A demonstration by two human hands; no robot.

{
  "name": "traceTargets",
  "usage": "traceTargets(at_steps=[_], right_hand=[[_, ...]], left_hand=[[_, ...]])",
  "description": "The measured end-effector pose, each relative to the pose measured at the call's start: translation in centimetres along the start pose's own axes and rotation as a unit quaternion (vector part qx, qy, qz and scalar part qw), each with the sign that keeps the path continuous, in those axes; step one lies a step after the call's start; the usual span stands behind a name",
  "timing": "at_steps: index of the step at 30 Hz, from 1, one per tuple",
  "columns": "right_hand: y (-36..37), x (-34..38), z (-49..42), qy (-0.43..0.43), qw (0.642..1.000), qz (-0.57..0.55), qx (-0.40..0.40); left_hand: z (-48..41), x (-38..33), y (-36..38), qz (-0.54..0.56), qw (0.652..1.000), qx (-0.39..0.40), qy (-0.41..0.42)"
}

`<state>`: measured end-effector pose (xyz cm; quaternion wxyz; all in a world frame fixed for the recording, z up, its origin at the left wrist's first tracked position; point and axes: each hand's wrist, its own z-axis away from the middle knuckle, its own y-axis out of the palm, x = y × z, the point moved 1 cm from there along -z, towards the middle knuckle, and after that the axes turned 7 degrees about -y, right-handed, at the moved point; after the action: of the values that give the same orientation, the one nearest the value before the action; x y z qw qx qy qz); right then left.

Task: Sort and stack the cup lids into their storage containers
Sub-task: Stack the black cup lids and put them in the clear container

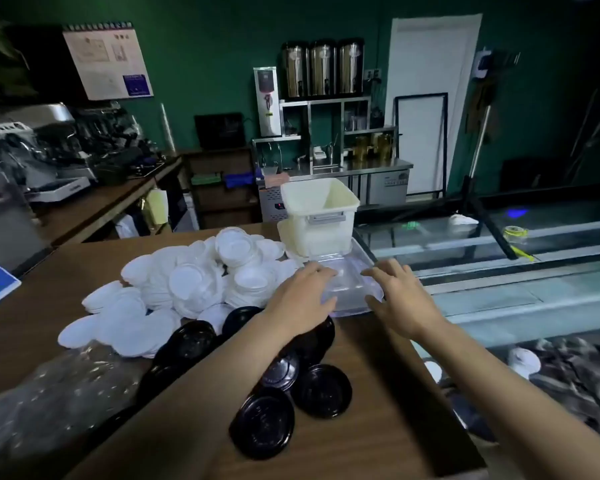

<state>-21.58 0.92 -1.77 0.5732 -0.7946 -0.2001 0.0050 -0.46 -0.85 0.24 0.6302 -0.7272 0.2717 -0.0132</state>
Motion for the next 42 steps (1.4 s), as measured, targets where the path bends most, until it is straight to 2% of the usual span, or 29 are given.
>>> traceTargets(at_steps=[5, 11, 17, 24, 34, 42], right_hand=[[1.0, -2.0, -2.0, 0.034, 0.998, -0.045, 0.021], [1.9, -3.4, -3.2, 0.039, 0.996, -0.083, -0.005], [0.1, -2.4, -2.2, 0.029, 0.996, -0.082, -0.034], [-5.1, 0.1, 4.5, 0.010, 0.996, -0.062, -0.069], [-7.8, 2.4, 16.3, 0.032, 0.999, -0.022, -0.034], [-6.8, 4.0, 19.6, 0.041, 0.999, 0.006, -0.019]], left_hand=[[-2.6, -0.7, 2.2, -0.029, 0.997, 0.032, -0.058], [-3.8, -0.4, 3.2, 0.000, 0.997, -0.025, -0.077], [-2.4, -0.6, 1.7, 0.038, 0.996, -0.073, -0.045], [4.2, -4.5, -0.7, 0.055, 0.992, -0.115, 0.015], [13.7, -8.2, 1.1, 0.072, 0.983, -0.134, 0.101], [16.8, -8.1, 3.2, 0.066, 0.983, -0.123, 0.122]])
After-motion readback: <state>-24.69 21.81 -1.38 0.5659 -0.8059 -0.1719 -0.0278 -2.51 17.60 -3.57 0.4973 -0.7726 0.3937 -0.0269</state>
